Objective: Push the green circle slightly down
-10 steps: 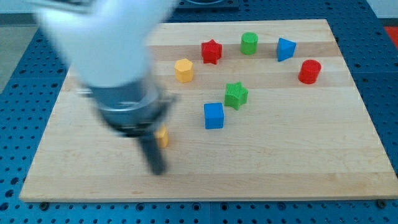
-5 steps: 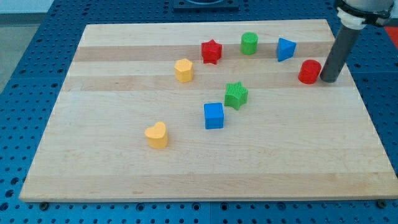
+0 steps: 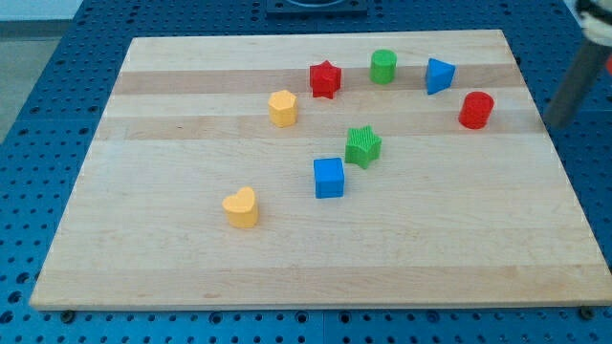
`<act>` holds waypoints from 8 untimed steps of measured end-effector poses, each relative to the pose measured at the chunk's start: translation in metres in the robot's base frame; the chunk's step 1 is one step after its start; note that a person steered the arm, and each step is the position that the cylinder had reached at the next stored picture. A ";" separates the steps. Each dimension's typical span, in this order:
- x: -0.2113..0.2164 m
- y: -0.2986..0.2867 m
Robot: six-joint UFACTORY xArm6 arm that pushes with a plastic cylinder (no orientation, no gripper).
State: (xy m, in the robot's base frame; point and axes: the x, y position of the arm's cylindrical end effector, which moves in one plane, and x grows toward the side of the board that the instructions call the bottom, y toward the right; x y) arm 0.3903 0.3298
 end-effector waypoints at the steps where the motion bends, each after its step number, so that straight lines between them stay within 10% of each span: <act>1: 0.003 0.016; 5: -0.157 -0.142; 8: -0.160 -0.216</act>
